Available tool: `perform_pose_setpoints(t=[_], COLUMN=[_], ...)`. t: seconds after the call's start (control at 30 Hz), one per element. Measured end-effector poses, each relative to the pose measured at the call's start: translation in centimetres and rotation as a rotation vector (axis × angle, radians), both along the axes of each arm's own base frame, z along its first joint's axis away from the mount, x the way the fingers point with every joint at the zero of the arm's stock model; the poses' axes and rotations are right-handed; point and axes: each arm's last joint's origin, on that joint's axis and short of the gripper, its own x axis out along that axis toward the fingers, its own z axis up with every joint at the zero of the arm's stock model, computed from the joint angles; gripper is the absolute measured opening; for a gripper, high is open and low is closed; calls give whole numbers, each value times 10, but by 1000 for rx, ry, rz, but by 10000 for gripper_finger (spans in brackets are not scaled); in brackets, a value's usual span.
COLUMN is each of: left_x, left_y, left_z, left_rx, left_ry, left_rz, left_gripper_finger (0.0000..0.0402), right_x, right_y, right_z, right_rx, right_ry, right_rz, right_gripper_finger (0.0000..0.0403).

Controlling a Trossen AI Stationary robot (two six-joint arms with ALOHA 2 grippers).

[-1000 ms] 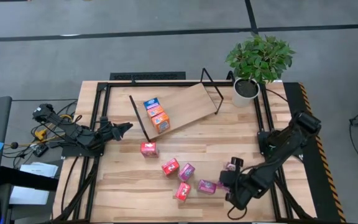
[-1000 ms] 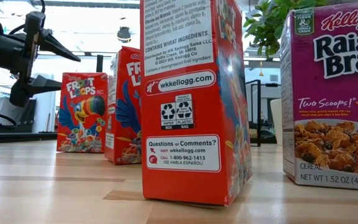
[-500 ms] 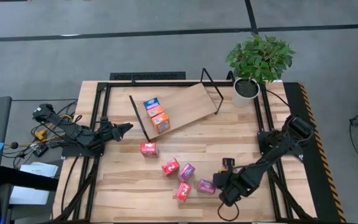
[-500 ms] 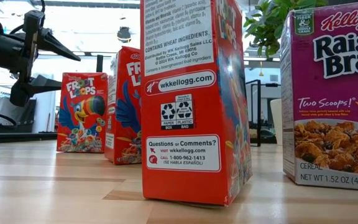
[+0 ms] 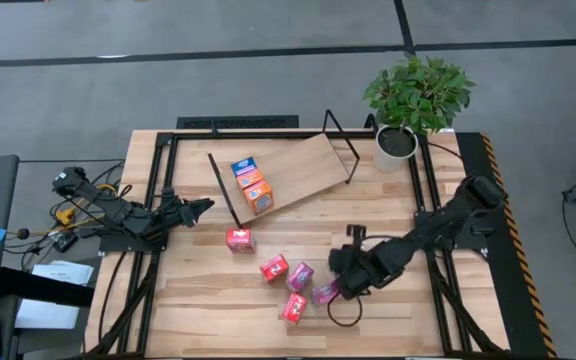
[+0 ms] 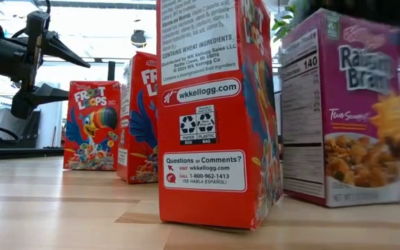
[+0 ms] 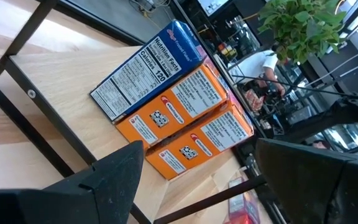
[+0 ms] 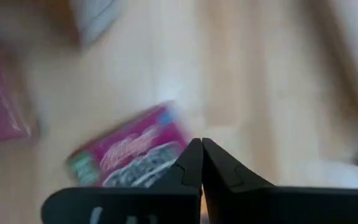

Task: Stack cereal on shelf
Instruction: Put the top purple cereal box on the shelf

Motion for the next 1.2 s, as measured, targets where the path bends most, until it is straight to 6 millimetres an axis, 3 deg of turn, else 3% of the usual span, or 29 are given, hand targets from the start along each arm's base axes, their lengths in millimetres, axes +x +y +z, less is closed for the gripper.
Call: perform_pose_setpoints(t=[0.17,0.4,0.8,1.03,1.2], left_x=[0,1,1,1,1], left_y=[0,-1,0,0,0], left_z=[0,-1,0,0,0], left_rx=[-9,-21,-25,-28,-24], left_ry=[-5,-8,-11,-13,-11], left_rz=[-11,-8,-6,-6,-4], left_gripper_finger=[300,300,300,300,300], right_x=[-31,-85,-102,-114,-120], right_y=[5,17,44,58,61], right_z=[26,-5,-53,-66,-70], right_rx=[34,205,247,284,305], right_ry=[-347,-468,-464,-472,-418], right_rz=[-214,-413,-507,-525,-552], right_gripper_finger=[7,13,18,7,24])
